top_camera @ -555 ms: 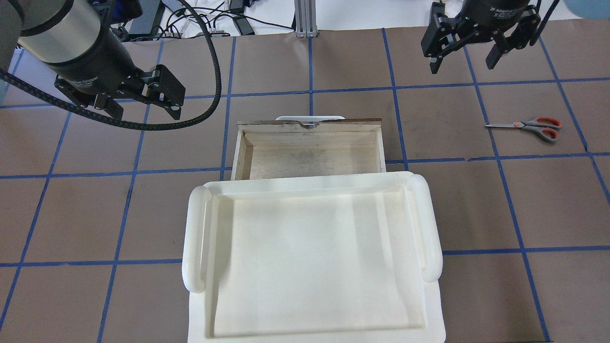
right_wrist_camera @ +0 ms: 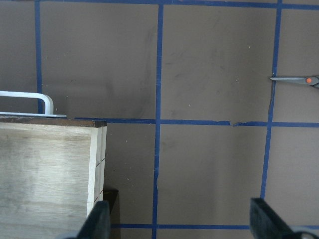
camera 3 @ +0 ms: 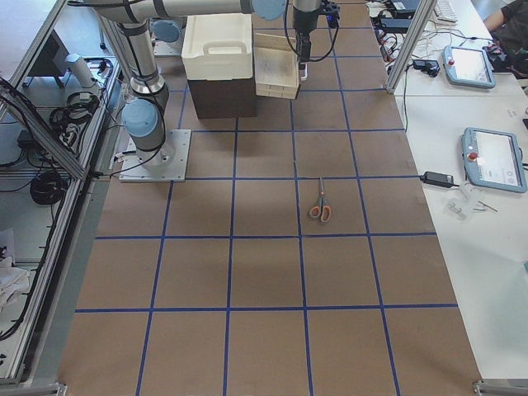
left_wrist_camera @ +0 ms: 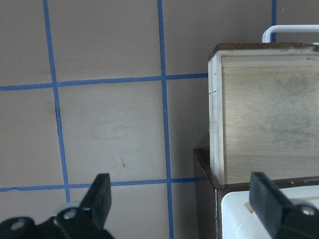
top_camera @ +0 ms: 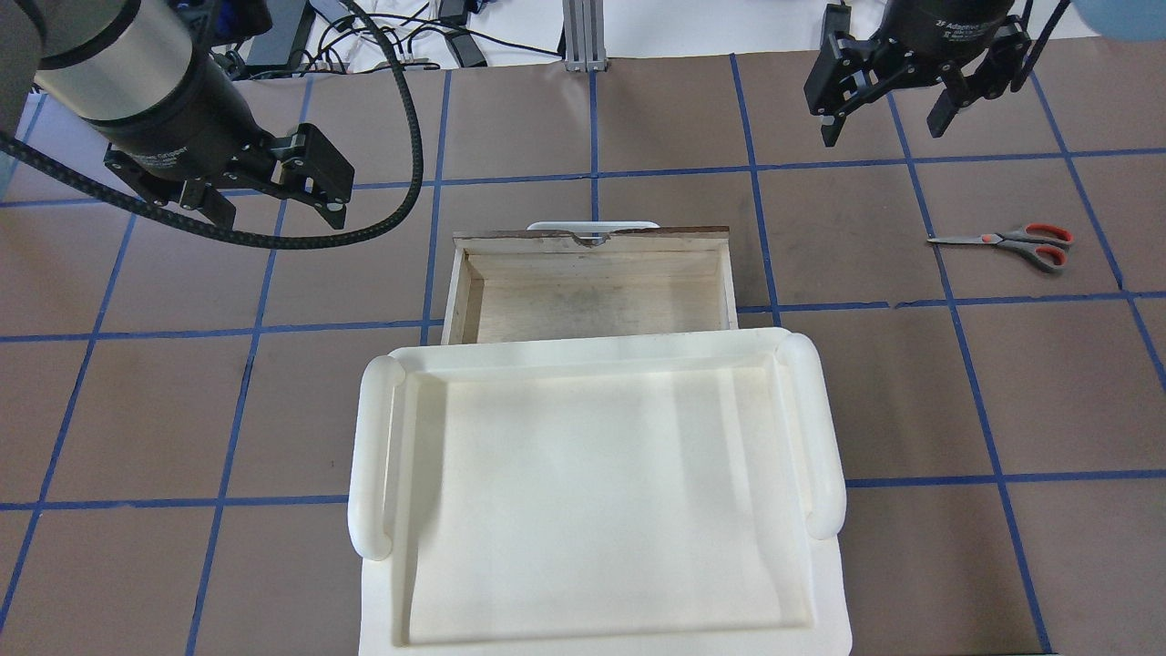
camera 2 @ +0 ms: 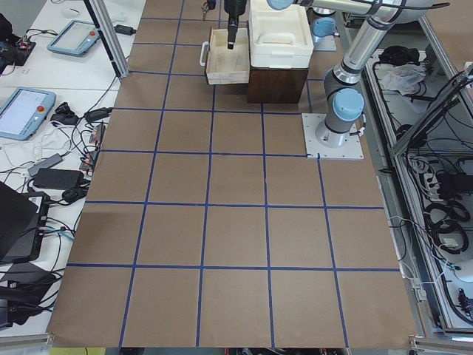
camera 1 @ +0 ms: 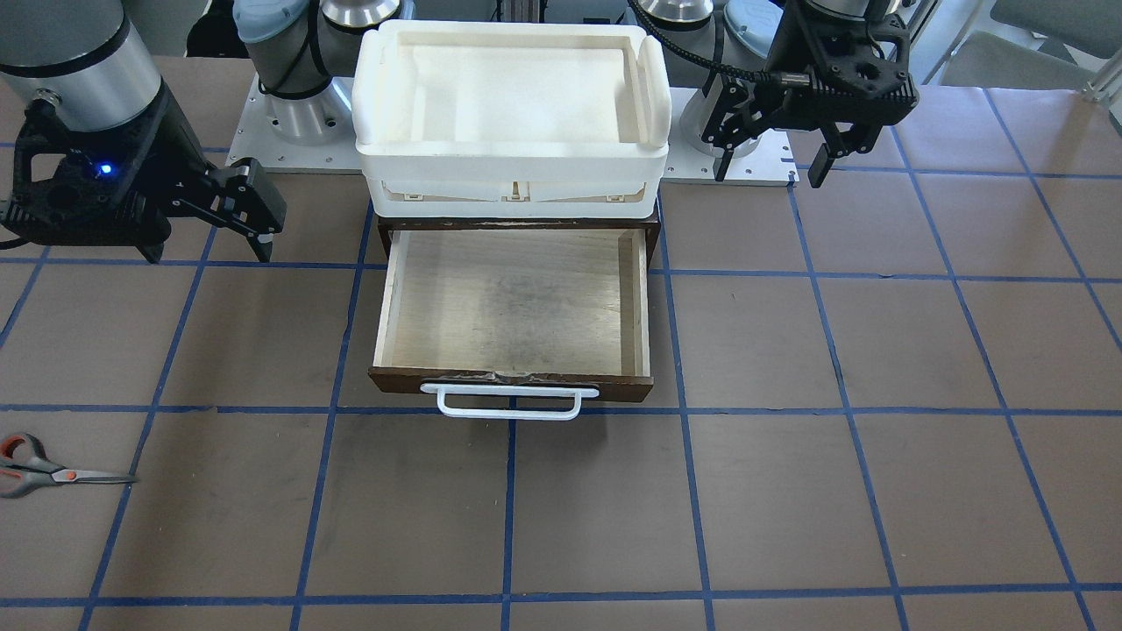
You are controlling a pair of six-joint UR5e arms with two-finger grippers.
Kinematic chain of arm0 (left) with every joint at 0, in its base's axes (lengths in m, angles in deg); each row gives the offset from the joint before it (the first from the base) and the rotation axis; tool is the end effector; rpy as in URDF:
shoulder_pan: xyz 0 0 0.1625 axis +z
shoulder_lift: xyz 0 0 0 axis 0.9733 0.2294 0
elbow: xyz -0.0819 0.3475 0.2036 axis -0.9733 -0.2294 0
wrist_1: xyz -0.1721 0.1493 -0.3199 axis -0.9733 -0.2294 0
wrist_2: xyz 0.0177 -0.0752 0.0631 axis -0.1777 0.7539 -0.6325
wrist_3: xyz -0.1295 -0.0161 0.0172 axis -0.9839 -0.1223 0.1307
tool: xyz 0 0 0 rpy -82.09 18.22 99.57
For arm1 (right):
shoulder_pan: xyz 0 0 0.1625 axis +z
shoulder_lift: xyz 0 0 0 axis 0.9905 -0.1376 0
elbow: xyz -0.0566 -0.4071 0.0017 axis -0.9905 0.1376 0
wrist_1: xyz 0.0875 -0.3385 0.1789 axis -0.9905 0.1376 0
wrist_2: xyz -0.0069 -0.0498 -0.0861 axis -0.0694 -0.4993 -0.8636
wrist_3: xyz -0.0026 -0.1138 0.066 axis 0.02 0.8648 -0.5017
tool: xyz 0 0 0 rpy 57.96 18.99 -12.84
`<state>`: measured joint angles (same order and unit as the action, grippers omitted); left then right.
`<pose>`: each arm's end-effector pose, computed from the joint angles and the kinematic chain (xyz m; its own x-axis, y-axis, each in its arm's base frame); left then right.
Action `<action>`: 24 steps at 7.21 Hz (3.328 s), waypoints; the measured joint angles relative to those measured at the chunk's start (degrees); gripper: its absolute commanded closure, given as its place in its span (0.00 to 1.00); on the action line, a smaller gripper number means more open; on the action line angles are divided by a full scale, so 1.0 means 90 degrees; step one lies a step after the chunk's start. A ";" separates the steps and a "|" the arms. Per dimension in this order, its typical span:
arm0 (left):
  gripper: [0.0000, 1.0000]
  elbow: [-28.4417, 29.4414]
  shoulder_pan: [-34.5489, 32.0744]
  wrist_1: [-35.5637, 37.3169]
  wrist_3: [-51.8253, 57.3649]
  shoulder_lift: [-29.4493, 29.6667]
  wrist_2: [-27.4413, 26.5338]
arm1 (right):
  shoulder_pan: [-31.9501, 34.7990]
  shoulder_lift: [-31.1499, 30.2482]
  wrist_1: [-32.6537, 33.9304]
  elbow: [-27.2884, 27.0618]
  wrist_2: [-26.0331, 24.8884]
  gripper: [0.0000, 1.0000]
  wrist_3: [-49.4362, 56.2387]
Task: Put scissors in drawer and close it
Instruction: 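Move the right gripper toward the grey-and-orange scissors, then lower the right gripper over the scissors, aligned with the blades, then close the right gripper on the scissors and lift them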
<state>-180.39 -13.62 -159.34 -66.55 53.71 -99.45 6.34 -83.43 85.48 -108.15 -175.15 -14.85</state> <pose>-0.1366 -0.4320 0.4878 -0.9990 0.0448 0.0007 0.0445 0.9939 -0.1011 0.1171 -0.5192 0.4686 -0.9990 -0.0409 0.0159 -0.0412 0.9990 -0.0170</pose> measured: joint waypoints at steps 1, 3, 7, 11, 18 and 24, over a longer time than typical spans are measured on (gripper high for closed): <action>0.00 0.0000 0.0000 0.0000 0.0000 0.0000 0.0000 | -0.0036 0.0007 0.0009 -0.0005 -0.0001 0.00 0.0243; 0.00 0.0000 0.0000 0.0000 0.0000 0.0000 0.0000 | -0.0428 0.0036 0.0046 -0.0068 -0.0024 0.01 0.1923; 0.00 0.0000 0.0000 0.0000 0.0000 0.0000 0.0000 | -0.2224 0.0568 0.1135 -0.0869 -0.0104 0.01 0.7204; 0.00 -0.0002 0.0000 -0.0009 0.0000 -0.0020 -0.0009 | -0.2897 0.1979 0.2950 -0.0989 -0.0107 0.06 1.0923; 0.00 -0.0010 0.0000 -0.0010 0.0000 -0.0029 -0.0010 | -0.2956 0.2982 0.4388 -0.1225 0.0139 0.11 1.2515; 0.00 -0.0010 0.0000 -0.0010 0.0000 -0.0029 -0.0010 | -0.3015 0.3265 0.4805 -0.1285 0.0125 0.21 1.2561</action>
<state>-180.47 -13.62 -159.43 -66.55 53.44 -99.54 -20.79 -54.04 128.73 -119.72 -174.02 98.20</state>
